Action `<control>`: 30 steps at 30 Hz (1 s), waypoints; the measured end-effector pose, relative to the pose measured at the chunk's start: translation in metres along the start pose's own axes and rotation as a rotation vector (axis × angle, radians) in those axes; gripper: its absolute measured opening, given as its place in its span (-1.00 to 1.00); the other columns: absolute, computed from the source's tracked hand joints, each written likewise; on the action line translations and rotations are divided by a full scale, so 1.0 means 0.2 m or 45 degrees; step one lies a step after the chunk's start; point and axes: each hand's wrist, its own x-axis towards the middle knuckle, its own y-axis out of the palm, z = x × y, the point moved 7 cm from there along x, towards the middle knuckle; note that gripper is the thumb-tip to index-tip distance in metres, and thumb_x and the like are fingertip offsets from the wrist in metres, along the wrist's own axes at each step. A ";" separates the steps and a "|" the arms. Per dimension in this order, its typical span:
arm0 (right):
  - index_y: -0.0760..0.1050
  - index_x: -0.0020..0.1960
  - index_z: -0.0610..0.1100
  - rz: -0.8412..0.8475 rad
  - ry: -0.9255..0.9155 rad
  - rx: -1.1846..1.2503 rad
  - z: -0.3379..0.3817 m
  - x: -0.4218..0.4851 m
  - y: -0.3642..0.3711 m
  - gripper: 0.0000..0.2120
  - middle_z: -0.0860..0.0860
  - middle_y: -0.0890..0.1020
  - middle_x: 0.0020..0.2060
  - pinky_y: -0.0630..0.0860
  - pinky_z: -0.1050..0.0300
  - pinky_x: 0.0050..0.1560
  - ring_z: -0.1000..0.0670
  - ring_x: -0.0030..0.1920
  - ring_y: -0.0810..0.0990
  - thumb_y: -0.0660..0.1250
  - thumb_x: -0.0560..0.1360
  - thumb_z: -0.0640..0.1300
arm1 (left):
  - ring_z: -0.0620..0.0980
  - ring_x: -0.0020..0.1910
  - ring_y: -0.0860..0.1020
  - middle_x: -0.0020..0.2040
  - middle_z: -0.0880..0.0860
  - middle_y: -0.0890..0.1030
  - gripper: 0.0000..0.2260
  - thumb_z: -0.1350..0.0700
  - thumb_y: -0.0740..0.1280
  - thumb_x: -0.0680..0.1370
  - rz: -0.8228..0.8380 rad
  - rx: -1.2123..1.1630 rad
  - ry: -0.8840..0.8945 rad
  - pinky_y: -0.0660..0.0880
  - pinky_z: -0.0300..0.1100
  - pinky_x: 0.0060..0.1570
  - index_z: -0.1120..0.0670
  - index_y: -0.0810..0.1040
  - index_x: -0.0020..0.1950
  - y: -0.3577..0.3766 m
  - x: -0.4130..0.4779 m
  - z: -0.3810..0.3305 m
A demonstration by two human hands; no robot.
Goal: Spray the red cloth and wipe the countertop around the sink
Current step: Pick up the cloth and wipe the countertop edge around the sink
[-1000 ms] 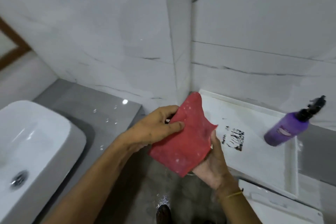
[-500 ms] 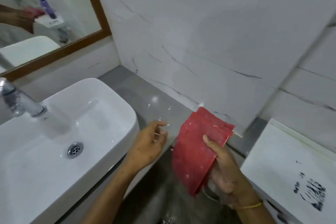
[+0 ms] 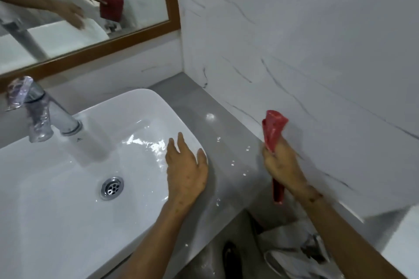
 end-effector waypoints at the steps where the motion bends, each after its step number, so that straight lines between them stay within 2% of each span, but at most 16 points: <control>1: 0.34 0.29 -0.23 0.137 0.002 -0.117 -0.02 0.10 0.13 -0.67 -0.12 0.56 0.06 0.48 0.00 0.02 -0.16 0.08 0.57 0.21 0.56 -0.13 | 0.10 0.56 -0.05 0.59 0.08 -0.09 -0.40 -0.08 0.10 0.60 0.021 0.011 -0.010 0.02 0.00 0.47 0.02 -0.12 0.55 0.04 0.02 0.00; 2: 0.18 0.44 -0.23 0.335 0.040 -0.328 -0.08 0.18 0.28 -0.48 -0.21 0.42 0.32 0.42 -0.14 0.24 -0.25 0.31 0.43 0.20 0.57 -0.04 | 0.08 0.56 -0.09 0.59 0.06 -0.14 -0.37 -0.11 0.07 0.60 0.030 0.021 -0.012 -0.01 -0.02 0.47 0.01 -0.19 0.54 0.07 0.05 0.00; 3: 0.02 0.52 -0.15 0.515 0.071 -0.599 -0.17 0.21 0.42 -0.37 -0.21 0.19 0.49 0.23 -0.28 0.41 -0.26 0.46 0.22 0.14 0.57 0.08 | 0.07 0.56 -0.12 0.59 0.06 -0.18 -0.36 -0.13 0.04 0.60 0.040 0.020 -0.012 -0.02 -0.03 0.46 0.01 -0.25 0.54 0.11 0.07 0.01; 4: -0.04 0.53 -0.07 0.618 0.055 -0.846 -0.25 0.23 0.51 -0.34 -0.19 0.01 0.55 0.04 -0.36 0.46 -0.26 0.52 0.06 0.06 0.56 0.20 | 0.06 0.56 -0.13 0.58 0.07 -0.20 -0.35 -0.14 0.03 0.60 0.056 0.010 -0.020 -0.02 -0.04 0.46 0.01 -0.29 0.53 0.14 0.08 0.02; 5: -0.01 0.53 -0.05 0.621 -0.018 -0.980 -0.31 0.24 0.57 -0.33 -0.19 -0.05 0.56 -0.04 -0.39 0.47 -0.26 0.53 -0.01 -0.02 0.53 0.27 | 0.07 0.56 -0.13 0.58 0.08 -0.21 -0.34 -0.15 0.02 0.59 0.076 0.002 -0.036 -0.01 -0.02 0.46 0.01 -0.32 0.52 0.16 0.08 0.03; 8: 0.20 0.46 -0.18 0.461 -0.302 -1.016 -0.35 0.25 0.67 -0.22 -0.22 0.04 0.55 -0.07 -0.28 0.52 -0.27 0.53 0.06 -0.18 0.48 0.35 | 0.05 0.55 -0.16 0.57 0.08 -0.23 -0.33 -0.19 -0.02 0.57 0.129 -0.008 -0.118 -0.01 0.00 0.48 0.01 -0.34 0.51 0.22 0.10 0.09; 10: 0.09 0.51 -0.19 0.476 -0.451 -1.088 -0.36 0.26 0.73 -0.22 -0.21 0.05 0.54 -0.12 -0.20 0.50 -0.27 0.53 0.04 -0.20 0.50 0.33 | -0.03 0.55 -0.19 0.57 0.02 -0.24 -0.35 -0.19 -0.04 0.58 0.109 0.012 -0.105 -0.06 -0.07 0.47 -0.01 -0.34 0.51 0.23 0.10 0.08; 12: -0.05 0.54 -0.15 0.501 -0.464 -1.122 -0.35 0.30 0.78 -0.29 -0.21 0.05 0.54 -0.11 -0.22 0.50 -0.26 0.54 0.00 -0.16 0.53 0.27 | -0.09 0.54 -0.22 0.57 -0.04 -0.25 -0.36 -0.19 -0.05 0.58 0.083 0.021 -0.089 -0.13 -0.16 0.44 -0.03 -0.33 0.51 0.23 0.09 0.07; 14: -0.11 0.54 -0.10 0.512 -0.459 -1.099 -0.34 0.36 0.84 -0.34 -0.18 0.02 0.55 -0.09 -0.24 0.51 -0.26 0.54 -0.03 -0.14 0.55 0.22 | -0.11 0.53 -0.25 0.56 -0.06 -0.29 -0.36 -0.19 -0.06 0.58 0.087 0.042 -0.115 -0.15 -0.16 0.45 -0.04 -0.35 0.51 0.23 0.10 0.08; 18: 0.04 0.53 -0.04 0.531 -0.481 -1.024 -0.27 0.52 0.94 -0.39 -0.09 0.01 0.57 -0.09 -0.24 0.52 -0.23 0.55 -0.08 -0.10 0.55 0.20 | -0.09 0.52 -0.28 0.54 -0.02 -0.34 -0.36 -0.13 -0.04 0.61 0.069 0.081 -0.038 -0.18 -0.17 0.50 0.03 -0.40 0.47 0.22 0.20 0.03; 22: 0.09 0.52 -0.02 0.546 -0.530 -0.974 -0.25 0.49 0.96 -0.44 -0.02 0.09 0.56 0.00 -0.28 0.51 -0.23 0.55 -0.03 0.01 0.57 0.16 | -0.07 0.55 -0.18 0.57 0.01 -0.26 -0.38 -0.07 -0.02 0.62 0.024 0.038 -0.018 -0.07 -0.13 0.53 0.07 -0.33 0.50 0.21 0.25 -0.01; 26: -0.07 0.54 0.04 0.569 -0.616 -1.028 -0.31 0.25 0.87 -0.43 0.02 0.05 0.56 0.08 -0.28 0.49 -0.22 0.55 -0.01 -0.07 0.58 0.13 | -0.05 0.55 -0.13 0.58 0.02 -0.19 -0.42 -0.04 -0.04 0.63 0.014 0.040 -0.037 -0.07 -0.12 0.53 0.09 -0.28 0.52 0.21 0.23 -0.01; 30: -0.06 0.54 0.08 0.625 -0.623 -0.988 -0.43 0.02 0.72 -0.45 0.02 0.07 0.56 0.04 -0.29 0.48 -0.20 0.55 0.00 -0.14 0.58 0.19 | -0.05 0.56 -0.10 0.59 0.03 -0.16 -0.43 0.00 -0.03 0.63 0.005 0.038 -0.014 -0.02 -0.08 0.54 0.09 -0.27 0.52 0.20 0.23 -0.01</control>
